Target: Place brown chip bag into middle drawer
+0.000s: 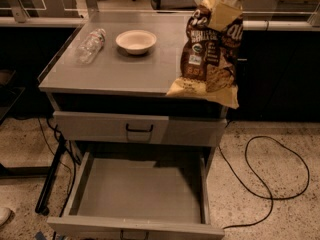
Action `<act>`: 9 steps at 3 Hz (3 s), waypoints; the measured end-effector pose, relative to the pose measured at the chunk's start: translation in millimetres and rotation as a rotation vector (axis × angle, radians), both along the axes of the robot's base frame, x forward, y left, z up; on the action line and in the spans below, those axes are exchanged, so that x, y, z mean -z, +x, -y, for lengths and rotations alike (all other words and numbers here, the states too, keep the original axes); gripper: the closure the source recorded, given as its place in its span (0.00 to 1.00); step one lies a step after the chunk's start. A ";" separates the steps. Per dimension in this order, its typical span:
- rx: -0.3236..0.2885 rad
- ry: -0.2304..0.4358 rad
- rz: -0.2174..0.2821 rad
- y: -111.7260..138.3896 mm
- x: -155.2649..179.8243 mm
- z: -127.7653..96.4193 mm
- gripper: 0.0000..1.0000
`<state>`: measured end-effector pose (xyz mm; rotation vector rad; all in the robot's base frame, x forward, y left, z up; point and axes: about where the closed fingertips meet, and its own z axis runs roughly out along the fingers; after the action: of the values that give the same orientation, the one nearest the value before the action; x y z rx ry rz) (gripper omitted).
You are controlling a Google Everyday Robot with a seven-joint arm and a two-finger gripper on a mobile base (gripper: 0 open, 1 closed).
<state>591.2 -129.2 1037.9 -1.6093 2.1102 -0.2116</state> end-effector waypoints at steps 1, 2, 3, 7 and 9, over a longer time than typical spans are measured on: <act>0.017 -0.005 -0.010 -34.9 9.1 1.8 1.00; 0.042 -0.035 -0.073 -64.1 47.9 1.7 1.00; 0.042 -0.035 -0.073 -64.1 47.9 1.7 1.00; 0.070 0.035 -0.249 -98.2 166.1 -29.2 1.00; 0.047 0.059 -0.327 -108.9 237.9 -51.6 1.00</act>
Offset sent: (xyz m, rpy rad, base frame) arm -0.0918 -0.0029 -0.0774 -0.0555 0.1197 -0.0762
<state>482.3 -77.6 800.0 -1.6516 2.3721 0.1064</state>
